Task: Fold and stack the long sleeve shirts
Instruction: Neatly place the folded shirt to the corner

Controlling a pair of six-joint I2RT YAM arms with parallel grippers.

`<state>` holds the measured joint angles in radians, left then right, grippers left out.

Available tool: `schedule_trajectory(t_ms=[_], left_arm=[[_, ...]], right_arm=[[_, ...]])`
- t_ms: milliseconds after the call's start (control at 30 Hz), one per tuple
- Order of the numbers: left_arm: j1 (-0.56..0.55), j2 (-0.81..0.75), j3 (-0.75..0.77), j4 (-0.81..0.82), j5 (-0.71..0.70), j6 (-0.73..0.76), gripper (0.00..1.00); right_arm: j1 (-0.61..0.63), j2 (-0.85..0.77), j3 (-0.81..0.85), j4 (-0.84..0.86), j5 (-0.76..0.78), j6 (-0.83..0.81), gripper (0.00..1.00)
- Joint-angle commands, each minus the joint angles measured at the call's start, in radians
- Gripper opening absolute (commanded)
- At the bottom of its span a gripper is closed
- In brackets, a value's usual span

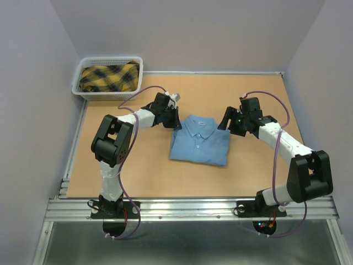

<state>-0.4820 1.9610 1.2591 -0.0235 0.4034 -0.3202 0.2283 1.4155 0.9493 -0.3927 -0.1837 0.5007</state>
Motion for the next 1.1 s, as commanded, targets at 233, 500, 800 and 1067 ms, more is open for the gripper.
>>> schedule_trajectory(t_ms=[233,500,800,1067], left_arm=[[0.000,-0.163,-0.047,0.019,-0.009,-0.028,0.00],[-0.004,-0.154,-0.064,0.019,-0.009,-0.029,0.00],[-0.006,-0.169,-0.061,0.017,-0.017,-0.028,0.00],[-0.006,-0.208,-0.105,0.011,-0.044,-0.042,0.00]], right_arm=[[-0.020,0.063,0.083,0.051,0.049,0.006,0.66],[-0.046,0.210,0.233,0.072,-0.059,-0.008,0.47],[-0.058,0.410,0.278,0.150,-0.140,0.002,0.35],[-0.067,0.494,0.223,0.227,-0.165,0.015,0.31]])
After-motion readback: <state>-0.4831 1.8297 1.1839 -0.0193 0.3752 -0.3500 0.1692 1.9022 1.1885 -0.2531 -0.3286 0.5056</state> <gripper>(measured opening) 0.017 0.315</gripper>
